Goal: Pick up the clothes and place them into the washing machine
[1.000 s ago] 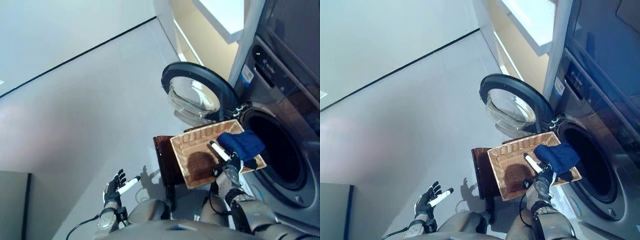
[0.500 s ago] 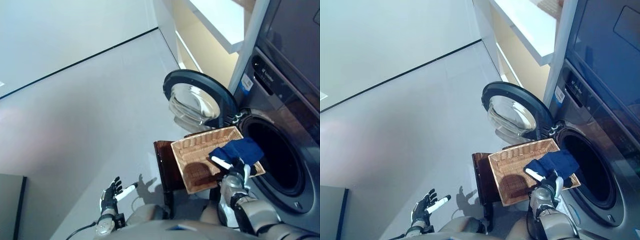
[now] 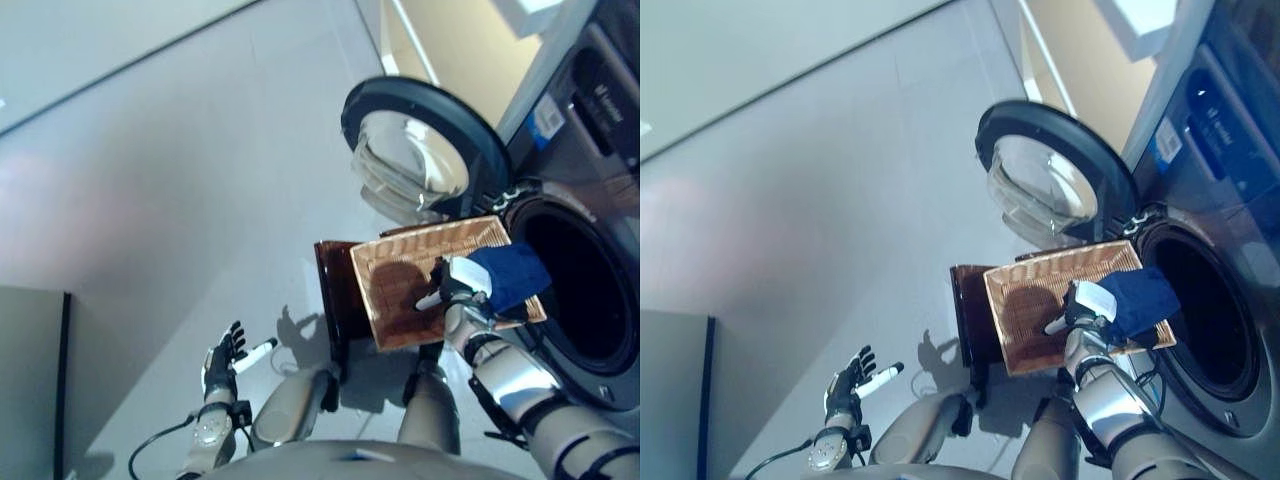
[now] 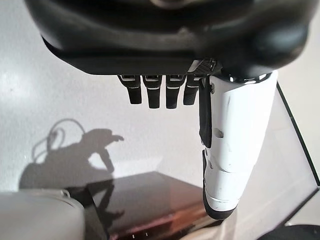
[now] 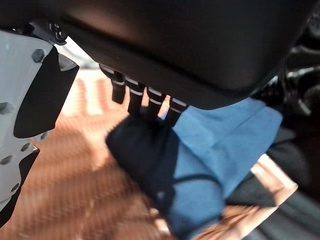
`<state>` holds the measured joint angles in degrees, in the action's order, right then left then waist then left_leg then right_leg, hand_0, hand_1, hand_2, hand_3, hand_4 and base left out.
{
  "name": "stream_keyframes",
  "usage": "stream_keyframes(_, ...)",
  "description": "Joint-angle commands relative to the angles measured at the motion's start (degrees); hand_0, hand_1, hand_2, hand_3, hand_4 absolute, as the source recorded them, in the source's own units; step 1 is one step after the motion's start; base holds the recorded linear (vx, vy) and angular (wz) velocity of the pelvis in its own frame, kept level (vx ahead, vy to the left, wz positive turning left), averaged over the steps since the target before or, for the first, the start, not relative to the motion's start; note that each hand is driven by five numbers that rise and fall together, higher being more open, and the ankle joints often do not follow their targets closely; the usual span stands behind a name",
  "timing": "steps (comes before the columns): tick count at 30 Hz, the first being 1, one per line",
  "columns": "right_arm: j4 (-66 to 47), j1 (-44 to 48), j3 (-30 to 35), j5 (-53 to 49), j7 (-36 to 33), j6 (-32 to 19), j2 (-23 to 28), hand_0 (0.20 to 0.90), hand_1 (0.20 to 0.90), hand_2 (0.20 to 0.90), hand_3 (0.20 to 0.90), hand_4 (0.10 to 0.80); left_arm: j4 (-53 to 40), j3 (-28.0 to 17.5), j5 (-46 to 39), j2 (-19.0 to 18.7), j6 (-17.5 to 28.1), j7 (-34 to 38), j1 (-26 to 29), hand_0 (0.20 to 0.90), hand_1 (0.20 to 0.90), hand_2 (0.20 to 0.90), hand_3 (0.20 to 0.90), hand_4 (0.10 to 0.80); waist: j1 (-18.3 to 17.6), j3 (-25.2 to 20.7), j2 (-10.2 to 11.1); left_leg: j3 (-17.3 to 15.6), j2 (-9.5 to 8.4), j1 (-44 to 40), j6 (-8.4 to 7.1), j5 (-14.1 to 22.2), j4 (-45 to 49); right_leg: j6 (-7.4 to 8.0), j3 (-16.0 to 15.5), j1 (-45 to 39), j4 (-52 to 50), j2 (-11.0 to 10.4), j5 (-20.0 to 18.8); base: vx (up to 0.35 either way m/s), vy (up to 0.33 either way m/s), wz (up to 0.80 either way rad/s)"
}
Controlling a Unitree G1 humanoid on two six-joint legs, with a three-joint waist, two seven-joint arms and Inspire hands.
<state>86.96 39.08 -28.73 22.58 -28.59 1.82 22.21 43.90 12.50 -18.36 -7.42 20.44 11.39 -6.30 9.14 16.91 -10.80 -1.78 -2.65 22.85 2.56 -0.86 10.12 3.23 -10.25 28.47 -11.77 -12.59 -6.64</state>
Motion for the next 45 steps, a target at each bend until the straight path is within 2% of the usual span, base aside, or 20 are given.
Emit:
stream_keyframes(1, 1.44, 5.58, -1.71, 1.01, -1.94, 2.13, 4.42, 0.900, 0.900, 0.900, 0.900, 0.800, -5.28, -0.29, 0.75, -4.75, 2.03, 1.72, 0.78, 0.900, 0.900, 0.900, 0.900, 0.800, 1.54, 0.49, -0.97, -0.44, 0.80, 5.42, -3.38, -3.05, 1.33, -1.93, -1.05, -1.01, -5.06, 2.57, 6.46, 0.069, -0.038, 0.10)
stream_keyframes(2, 1.80, 6.21, -1.52, 1.08, -1.99, 2.90, 4.76, 0.900, 0.900, 0.900, 0.900, 0.800, -5.04, -0.69, 0.69, -4.84, 1.69, 2.24, 0.98, 0.900, 0.900, 0.900, 0.900, 0.800, 1.48, 0.84, -0.56, -0.19, 0.81, 5.42, -3.75, -1.11, 2.51, -1.67, -0.46, -0.69, -6.58, 2.54, 8.43, 0.000, 0.000, 0.00)
stream_keyframes(3, 1.78, 6.31, -1.50, 1.08, -2.01, 2.90, 4.78, 0.900, 0.900, 0.900, 0.900, 0.800, -5.08, -0.72, 0.69, -4.83, 1.69, 2.25, 1.07, 0.900, 0.900, 0.900, 0.900, 0.800, 1.48, 0.99, -0.69, -0.55, 0.92, 6.15, -3.39, -2.66, 2.32, -2.16, -0.93, -0.15, -6.07, 2.55, 6.85, 0.078, -0.034, 0.05)
stream_keyframes(4, 1.99, 6.82, -1.49, 1.33, -2.17, 3.53, 4.56, 0.900, 0.900, 0.900, 0.900, 0.800, -4.66, -0.86, 0.74, -4.90, 1.44, 2.58, 1.19, 0.900, 0.900, 0.900, 0.900, 0.800, 1.44, 1.02, -0.39, -0.21, 0.78, 5.84, -3.75, -0.87, 3.02, -1.81, -0.35, -0.19, -7.12, 2.60, 8.66, 0.000, 0.000, 0.00)
stream_keyframes(9, 3.99, 6.82, -0.33, 1.34, -2.45, 4.92, 4.76, 0.900, 0.900, 0.900, 0.900, 0.800, -6.29, -0.54, 1.53, -4.73, 0.61, 2.99, 0.94, 0.900, 0.900, 0.900, 0.900, 0.800, 1.86, 1.32, -0.76, -0.21, 0.66, 7.95, -3.53, 0.13, 4.99, -2.12, -0.25, 1.70, -9.16, 2.38, 9.27, 0.015, -0.006, 0.00)
stream_keyframes(17, 5.97, 5.81, 1.35, 1.88, -0.44, 6.84, 6.46, 0.900, 0.900, 0.900, 0.900, 0.800, -11.23, 0.20, 3.66, -5.06, -0.32, 2.05, -0.87, 0.900, 0.900, 0.900, 0.900, 0.800, 3.64, 1.55, -3.94, -0.18, 0.03, 11.04, -3.08, -0.10, 6.28, -2.34, 0.23, 5.41, -11.77, 1.45, 9.79, -0.028, 0.013, 0.02)
stream_keyframes(21, 6.34, 6.86, 1.84, 2.22, 0.00, 7.71, 9.21, 0.900, 0.900, 0.900, 0.900, 0.800, -13.19, 0.73, 3.91, -5.00, -0.87, 1.23, -1.80, 0.900, 0.900, 0.900, 0.900, 0.800, 4.36, 1.75, -5.85, -0.49, -0.37, 13.62, -3.09, -0.60, 6.92, -2.51, 0.66, 8.42, -13.54, 0.89, 10.14, -0.043, 0.018, 0.05)
stream_keyframes(25, 6.55, 7.86, 1.47, 3.30, -0.19, 8.65, 11.02, 0.900, 0.900, 0.900, 0.900, 0.800, -14.69, 0.94, 3.74, -5.07, -1.17, 0.98, -1.77, 0.900, 0.900, 0.900, 0.900, 0.800, 4.49, 2.23, -6.80, -0.60, -0.55, 16.19, -2.97, -0.44, 8.89, -2.81, 1.23, 11.04, -16.17, 0.60, 10.88, -0.029, 0.010, 0.02)
stream_keyframes(30, 6.07, 8.97, 1.07, 4.32, -1.01, 9.27, 12.61, 0.900, 0.900, 0.900, 0.900, 0.800, -14.98, 0.54, 3.58, -5.38, -1.31, 1.37, -1.73, 0.900, 0.900, 0.900, 0.900, 0.800, 3.84, 2.76, -6.66, -1.13, -0.60, 20.12, -2.65, 1.20, 14.09, -3.42, 2.30, 14.80, -20.60, 0.69, 12.13, -0.030, -0.006, 0.03)
stream_keyframes(34, 4.97, 10.09, -0.07, 5.65, -1.80, 9.65, 13.20, 0.900, 0.900, 0.900, 0.900, 0.800, -14.44, -0.53, 2.69, -5.61, -1.09, 2.18, -1.65, 0.900, 0.900, 0.900, 0.900, 0.800, 2.68, 3.37, -5.56, -1.61, -0.17, 23.30, -2.22, 3.48, 19.25, -4.09, 3.43, 17.56, -24.68, 1.18, 13.44, -0.012, -0.013, 0.01)
stream_keyframes(35, 4.76, 10.57, -0.37, 5.76, -2.03, 9.69, 13.27, 0.494, 0.494, 0.494, 0.494, 0.510, -14.31, -0.67, 2.41, -5.67, -1.12, 2.33, -1.57, 0.900, 0.900, 0.900, 0.900, 0.800, 2.37, 3.46, -5.25, -1.73, -0.16, 23.85, -2.14, 3.95, 20.23, -4.20, 3.58, 18.17, -25.36, 1.28, 13.66, -0.003, -0.016, -0.10)
stream_keyframes(36, 3.29, 11.58, -0.95, 5.87, -2.79, 9.60, 12.93, 0.205, 0.205, 0.205, 0.205, 0.304, -13.16, -1.29, 1.92, -5.95, -0.89, 2.75, -1.24, 0.900, 0.900, 0.900, 0.900, 0.800, 1.69, 3.61, -4.55, -1.86, 0.14, 24.39, -2.09, 4.41, 20.84, -4.26, 3.79, 18.78, -25.87, 1.63, 13.79, 0.002, -0.006, -0.08)
stream_keyframes(41, 1.97, 12.75, -2.23, 5.38, -4.04, 9.68, 10.26, 0.200, 0.200, 0.200, 0.200, 0.300, -10.29, -2.23, 0.21, -5.55, -0.47, 3.46, -0.64, 0.900, 0.900, 0.900, 0.900, 0.800, 0.42, 3.92, -3.45, -2.02, 0.30, 24.31, -2.24, 4.78, 20.44, -4.32, 4.00, 18.83, -25.32, 2.28, 13.83, 0.013, -0.002, -0.12)
stream_keyframes(45, 2.62, 13.35, -2.77, 4.93, -4.46, 9.67, 9.21, 0.200, 0.200, 0.200, 0.200, 0.300, -8.65, -2.41, -0.63, -5.37, -0.07, 3.72, 0.05, 0.900, 0.900, 0.900, 0.900, 0.800, 0.13, 3.90, -3.38, -1.87, 0.18, 23.88, -2.33, 4.61, 19.62, -4.33, 3.94, 18.55, -24.92, 2.52, 13.90, 0.009, -0.004, -0.10)
